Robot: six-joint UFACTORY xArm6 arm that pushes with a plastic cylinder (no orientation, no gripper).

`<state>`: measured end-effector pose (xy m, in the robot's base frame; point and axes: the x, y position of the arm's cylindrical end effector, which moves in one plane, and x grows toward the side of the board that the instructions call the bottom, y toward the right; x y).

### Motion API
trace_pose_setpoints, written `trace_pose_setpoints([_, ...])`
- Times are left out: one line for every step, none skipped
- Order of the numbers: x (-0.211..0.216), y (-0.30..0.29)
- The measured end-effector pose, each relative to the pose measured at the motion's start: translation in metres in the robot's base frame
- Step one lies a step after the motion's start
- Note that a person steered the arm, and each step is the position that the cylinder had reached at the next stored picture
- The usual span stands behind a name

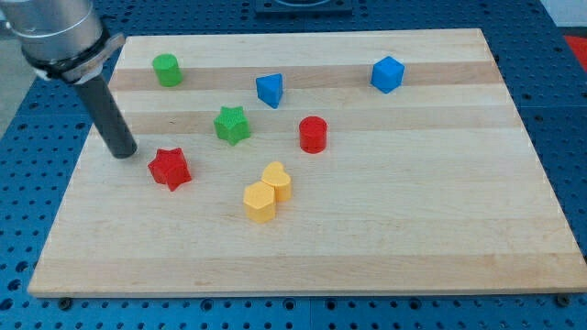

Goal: Move the red star towards the green star

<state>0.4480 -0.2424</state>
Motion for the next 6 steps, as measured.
trace_pose_setpoints([0.017, 0.006])
trace_pose_setpoints([0.017, 0.023])
trace_pose_setpoints([0.031, 0.035])
trace_pose_setpoints([0.041, 0.041])
trace_pose_setpoints([0.041, 0.041])
trace_pose_setpoints([0.033, 0.057])
